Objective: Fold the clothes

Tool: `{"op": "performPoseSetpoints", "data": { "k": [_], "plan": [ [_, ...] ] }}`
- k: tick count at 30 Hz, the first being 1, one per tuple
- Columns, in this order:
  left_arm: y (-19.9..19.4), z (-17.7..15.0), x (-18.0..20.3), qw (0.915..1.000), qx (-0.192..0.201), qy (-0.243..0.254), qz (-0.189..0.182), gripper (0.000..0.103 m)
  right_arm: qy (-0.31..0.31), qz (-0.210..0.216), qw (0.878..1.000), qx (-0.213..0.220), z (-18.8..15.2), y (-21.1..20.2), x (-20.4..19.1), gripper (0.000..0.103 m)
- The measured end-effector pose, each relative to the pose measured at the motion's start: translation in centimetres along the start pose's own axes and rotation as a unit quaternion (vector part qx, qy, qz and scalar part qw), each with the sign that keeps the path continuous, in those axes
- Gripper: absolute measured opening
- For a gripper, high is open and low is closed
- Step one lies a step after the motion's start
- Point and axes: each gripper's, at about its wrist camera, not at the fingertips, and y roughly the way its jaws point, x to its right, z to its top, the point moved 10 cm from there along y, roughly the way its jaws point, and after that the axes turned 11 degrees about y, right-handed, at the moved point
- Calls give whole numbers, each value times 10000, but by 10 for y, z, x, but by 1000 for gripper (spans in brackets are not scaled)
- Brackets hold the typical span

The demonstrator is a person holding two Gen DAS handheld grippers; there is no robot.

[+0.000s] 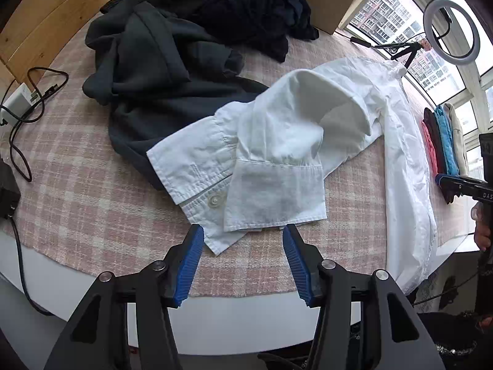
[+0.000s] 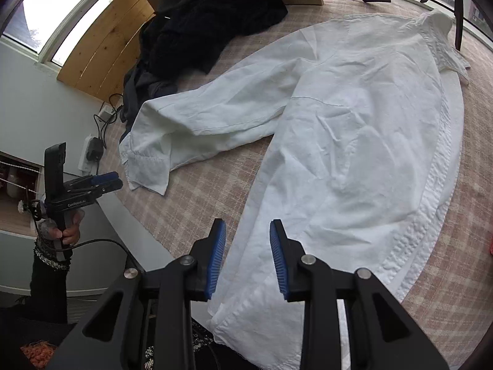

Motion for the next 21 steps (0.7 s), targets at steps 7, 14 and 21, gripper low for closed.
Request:
{"op": "performPoseSetpoints", "data": {
  "k": [7, 14, 21],
  "plan": [
    [31, 9, 4, 9998, 105, -166, -95, 43, -263, 5, 9995, -176, -15, 12, -25, 29],
    [-5, 16, 0, 9982, 446, -104, -393, 7, -603, 320, 9974, -250, -3, 48, -69, 29],
    [-37, 4, -102, 9874, 185, -572, 1464, 32, -698, 256, 9970, -214, 30, 90, -94, 29]
  ]
}}
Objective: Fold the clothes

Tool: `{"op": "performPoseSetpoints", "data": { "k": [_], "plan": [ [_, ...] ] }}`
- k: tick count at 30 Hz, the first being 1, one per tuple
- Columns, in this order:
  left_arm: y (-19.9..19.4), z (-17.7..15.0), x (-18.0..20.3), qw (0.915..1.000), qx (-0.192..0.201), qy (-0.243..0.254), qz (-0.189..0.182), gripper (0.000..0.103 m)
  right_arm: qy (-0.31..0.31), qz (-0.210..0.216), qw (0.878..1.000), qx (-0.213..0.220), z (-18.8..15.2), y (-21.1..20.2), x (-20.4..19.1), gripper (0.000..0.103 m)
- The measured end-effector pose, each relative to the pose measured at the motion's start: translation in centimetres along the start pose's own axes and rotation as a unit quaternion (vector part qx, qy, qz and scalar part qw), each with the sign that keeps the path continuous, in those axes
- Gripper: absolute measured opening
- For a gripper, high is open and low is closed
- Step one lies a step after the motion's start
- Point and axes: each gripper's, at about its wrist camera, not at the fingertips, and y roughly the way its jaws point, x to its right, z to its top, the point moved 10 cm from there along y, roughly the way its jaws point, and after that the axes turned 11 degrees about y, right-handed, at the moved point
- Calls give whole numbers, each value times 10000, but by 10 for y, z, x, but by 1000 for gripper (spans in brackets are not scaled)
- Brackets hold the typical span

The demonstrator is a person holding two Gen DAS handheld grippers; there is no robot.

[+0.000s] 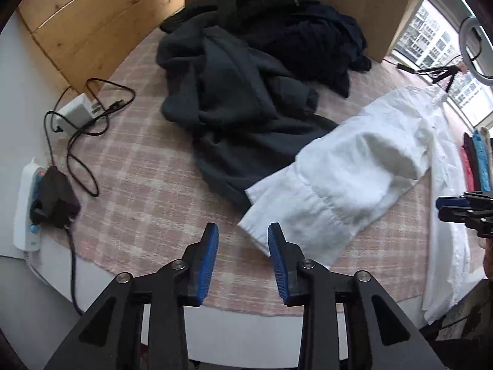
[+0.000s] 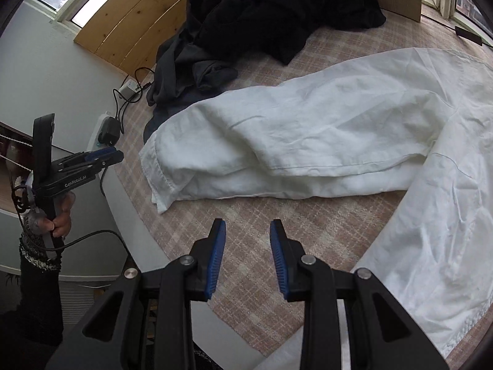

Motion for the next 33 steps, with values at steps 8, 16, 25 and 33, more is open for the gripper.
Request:
{"op": "performPoseSetpoints", "data": {
  "k": [8, 16, 25, 33],
  "plan": [
    [-1, -23, 111, 9847, 238, 1607, -622, 44, 866, 273, 9958, 138, 28, -3, 31, 30],
    [40, -20, 130, 9700, -143, 2421, -193, 9, 1308, 477, 9902, -32, 38, 8, 35, 31],
    [7, -15, 89, 9750, -158, 2039, -863, 1, 1467, 742, 9863, 154, 53, 17, 32, 4],
    [5, -24, 68, 9723, -495, 2215, -564, 21, 1431, -108, 9882, 541, 36, -75, 93, 19]
  ]
}}
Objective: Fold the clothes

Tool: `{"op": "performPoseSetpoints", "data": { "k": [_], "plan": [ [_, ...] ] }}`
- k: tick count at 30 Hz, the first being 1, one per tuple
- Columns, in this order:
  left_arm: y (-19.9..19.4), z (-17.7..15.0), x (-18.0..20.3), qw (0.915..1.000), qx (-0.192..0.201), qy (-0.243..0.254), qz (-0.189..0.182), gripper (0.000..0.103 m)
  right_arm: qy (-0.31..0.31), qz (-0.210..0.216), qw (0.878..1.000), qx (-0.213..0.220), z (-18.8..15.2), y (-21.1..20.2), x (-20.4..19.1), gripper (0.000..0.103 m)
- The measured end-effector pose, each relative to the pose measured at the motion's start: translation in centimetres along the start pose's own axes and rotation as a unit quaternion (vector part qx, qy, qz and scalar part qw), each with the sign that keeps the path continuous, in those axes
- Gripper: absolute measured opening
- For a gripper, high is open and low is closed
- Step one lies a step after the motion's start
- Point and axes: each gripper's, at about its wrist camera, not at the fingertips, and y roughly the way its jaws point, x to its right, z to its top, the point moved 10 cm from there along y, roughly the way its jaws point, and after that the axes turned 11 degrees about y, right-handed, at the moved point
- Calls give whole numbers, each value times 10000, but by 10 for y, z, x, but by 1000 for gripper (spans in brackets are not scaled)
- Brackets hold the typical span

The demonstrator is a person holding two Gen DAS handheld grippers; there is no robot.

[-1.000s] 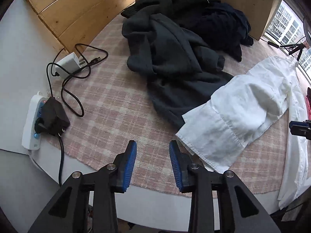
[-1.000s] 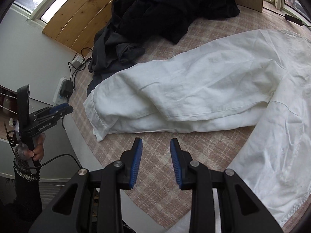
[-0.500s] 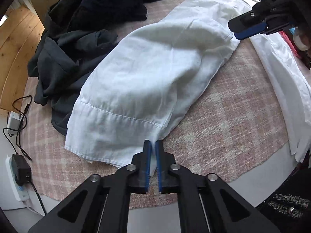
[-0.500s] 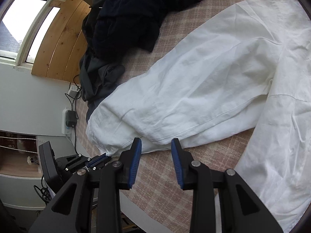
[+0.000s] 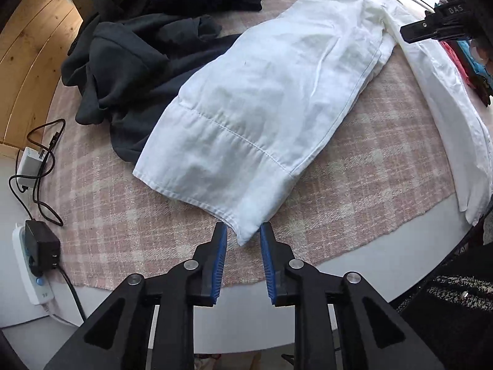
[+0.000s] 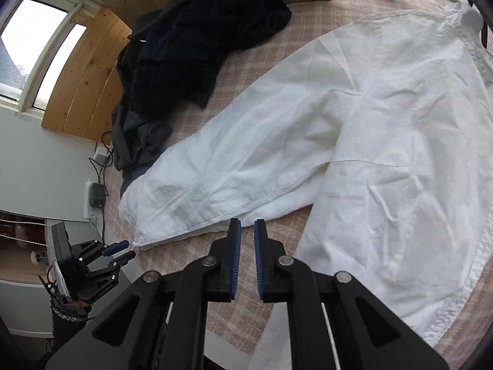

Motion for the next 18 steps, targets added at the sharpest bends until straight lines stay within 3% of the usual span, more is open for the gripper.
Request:
{"op": "performPoseSetpoints", "data": {
  "k": [3, 4, 8, 10, 12, 15, 18],
  "plan": [
    [-27, 19, 14, 9980, 460, 0, -426, 31, 183, -391, 9956, 828, -1, -85, 53, 43],
    [-33, 28, 22, 9968, 585, 71, -535, 40, 313, -575, 9923, 1050, -6, -110, 74, 43],
    [-36, 61, 81, 9863, 846, 500, -1324, 41, 1023, -896, 9797, 1474, -46, -165, 150, 43],
    [-26, 64, 124, 9786, 763, 722, -1771, 41, 1276, -907, 9779, 1385, -75, -162, 172, 43],
    [-13, 70, 160, 9733, 606, 984, -1982, 41, 1478, -752, 9782, 1251, -102, -148, 182, 43],
    [-1, 73, 201, 9638, 410, 1246, -2323, 41, 1432, -381, 9854, 834, -134, -109, 169, 43],
    [5, 70, 228, 9563, 243, 1119, -2690, 41, 1235, -268, 9909, 457, -155, -75, 158, 43]
  ]
}}
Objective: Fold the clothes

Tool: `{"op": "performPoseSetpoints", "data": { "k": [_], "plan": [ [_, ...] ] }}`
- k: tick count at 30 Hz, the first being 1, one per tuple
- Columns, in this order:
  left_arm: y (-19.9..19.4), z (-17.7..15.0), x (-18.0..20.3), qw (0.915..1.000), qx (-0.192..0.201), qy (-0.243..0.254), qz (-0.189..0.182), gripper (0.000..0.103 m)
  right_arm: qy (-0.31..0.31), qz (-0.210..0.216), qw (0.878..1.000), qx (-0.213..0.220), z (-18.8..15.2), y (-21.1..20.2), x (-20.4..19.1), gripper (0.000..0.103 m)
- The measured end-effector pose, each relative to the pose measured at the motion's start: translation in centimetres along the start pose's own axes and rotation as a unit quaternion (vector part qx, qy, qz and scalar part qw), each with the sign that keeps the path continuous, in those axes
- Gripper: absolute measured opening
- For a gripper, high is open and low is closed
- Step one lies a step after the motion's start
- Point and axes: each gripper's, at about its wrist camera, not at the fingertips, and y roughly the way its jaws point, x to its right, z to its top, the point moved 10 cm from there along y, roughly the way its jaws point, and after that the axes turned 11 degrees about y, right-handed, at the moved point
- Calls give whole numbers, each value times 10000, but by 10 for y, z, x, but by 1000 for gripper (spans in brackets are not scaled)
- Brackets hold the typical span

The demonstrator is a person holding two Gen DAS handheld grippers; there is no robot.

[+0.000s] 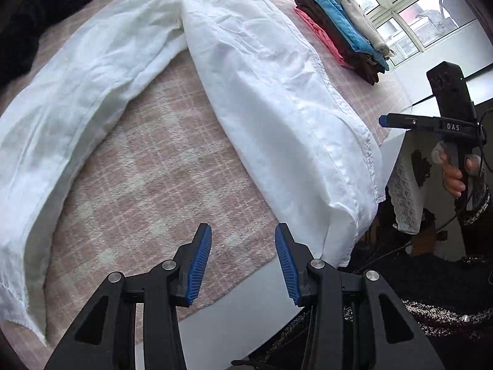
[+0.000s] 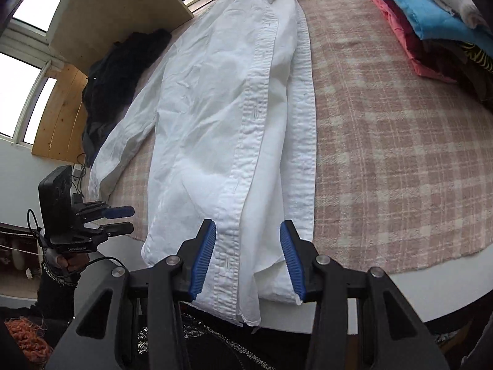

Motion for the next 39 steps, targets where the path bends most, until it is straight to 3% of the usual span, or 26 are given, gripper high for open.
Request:
{"op": "performPoseSetpoints", "data": {
  "k": [3, 6, 9, 10, 11, 12, 14, 19, 22, 24, 27, 28, 30, 32, 39],
  "plan": [
    [17, 1, 15, 10000, -48, -74, 11, 41, -132, -33, 9993, -347, -12, 21, 1, 43],
    [34, 5, 31, 9998, -90, -169, -42, 41, -244, 304, 9976, -572, -18, 31, -6, 43],
    [44, 16, 47, 9999, 39, -102, 69, 39, -520, 380, 9964, -552, -19, 34, -11, 39],
    [47, 18, 50, 9999, 49, -126, 81, 20, -579, 483, 9957, -533, -18, 33, -15, 32],
    [50, 20, 52, 9998, 40, -173, 92, 0, -636, 584, 9949, -516, -18, 32, -18, 12],
    [49, 21, 52, 9996, 42, -239, 133, 1, -681, 668, 9941, -517, -16, 29, -22, 5],
    [41, 22, 51, 9990, 121, -344, 242, 0, -750, 835, 9928, -419, -9, 14, -28, 4],
    [-26, 12, 33, 9937, 561, -584, 774, 0, -668, 1152, 9910, -135, 14, -38, -24, 3],
    [-56, -8, 1, 9855, 594, -842, 1351, 1, -821, 441, 9956, 41, 23, -42, 4, 3],
    [-49, -29, -25, 9810, 303, -1163, 1521, 7, -781, 253, 9965, -155, 21, -27, 14, 3],
    [-38, -57, -51, 9655, -215, -1412, 2177, 8, -724, 105, 9969, -282, 25, -14, 21, 6],
    [-37, -59, -50, 9643, -207, -1469, 2194, 8, -736, 178, 9970, -187, 34, -17, 17, 9],
    [-40, -52, -32, 9706, 111, -1479, 1894, 11, -761, 330, 9965, 52, 57, -24, 7, 25],
    [-39, -39, -3, 9766, 310, -1220, 1746, 27, -759, 485, 9955, 282, 91, -28, -4, 37],
    [-2, -1, 87, 9861, 357, -289, 1597, 35, -897, 440, 9934, 573, 209, -1, -30, 37]
  ]
}}
